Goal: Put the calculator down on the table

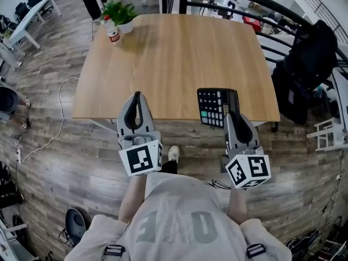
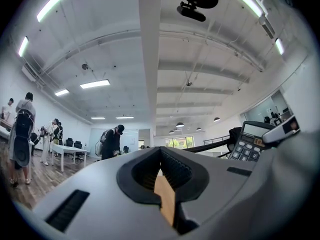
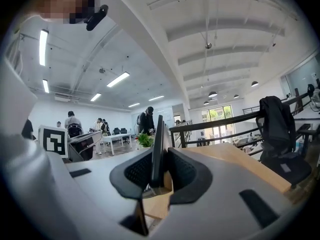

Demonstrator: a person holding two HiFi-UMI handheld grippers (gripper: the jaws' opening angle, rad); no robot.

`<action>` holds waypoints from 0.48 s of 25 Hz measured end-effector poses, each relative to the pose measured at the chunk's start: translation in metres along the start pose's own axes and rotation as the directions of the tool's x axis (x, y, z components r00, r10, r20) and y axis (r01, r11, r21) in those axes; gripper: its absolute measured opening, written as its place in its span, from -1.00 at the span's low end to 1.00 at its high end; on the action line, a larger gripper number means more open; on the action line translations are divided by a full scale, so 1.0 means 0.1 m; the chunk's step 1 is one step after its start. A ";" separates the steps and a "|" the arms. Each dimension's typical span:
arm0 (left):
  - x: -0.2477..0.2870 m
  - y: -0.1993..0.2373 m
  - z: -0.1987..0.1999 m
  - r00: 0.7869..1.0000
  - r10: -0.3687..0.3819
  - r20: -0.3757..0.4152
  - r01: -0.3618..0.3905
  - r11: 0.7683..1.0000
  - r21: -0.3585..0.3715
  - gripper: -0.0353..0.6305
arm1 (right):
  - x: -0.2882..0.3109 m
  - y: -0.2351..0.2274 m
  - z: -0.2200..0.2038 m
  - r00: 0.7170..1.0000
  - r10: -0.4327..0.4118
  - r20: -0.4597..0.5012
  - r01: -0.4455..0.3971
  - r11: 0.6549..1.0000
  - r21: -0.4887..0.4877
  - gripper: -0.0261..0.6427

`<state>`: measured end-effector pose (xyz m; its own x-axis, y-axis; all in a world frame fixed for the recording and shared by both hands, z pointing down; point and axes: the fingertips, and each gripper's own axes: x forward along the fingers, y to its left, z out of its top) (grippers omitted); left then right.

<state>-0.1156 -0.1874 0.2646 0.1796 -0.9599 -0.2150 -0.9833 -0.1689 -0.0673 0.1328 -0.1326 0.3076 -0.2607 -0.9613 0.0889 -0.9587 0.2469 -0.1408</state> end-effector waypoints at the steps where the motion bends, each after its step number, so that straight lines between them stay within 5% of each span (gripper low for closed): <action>1: 0.17 0.04 0.00 1.000 -0.003 0.006 0.003 1.000 0.002 -0.87 | 0.16 -0.02 0.03 1.000 0.002 -0.003 -0.002 1.000 0.000 -0.68; 12: 1.00 0.16 -0.21 1.000 -0.006 -0.025 0.006 1.000 -0.010 -0.87 | 1.11 -0.19 0.05 0.996 0.040 -0.085 -0.040 0.999 -0.001 -0.68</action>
<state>-0.1137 -0.2910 0.2628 0.1845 -0.9643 -0.1900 -0.9825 -0.1764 -0.0591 0.1229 -0.2446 0.3149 -0.3072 -0.9369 0.1671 -0.9477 0.2852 -0.1433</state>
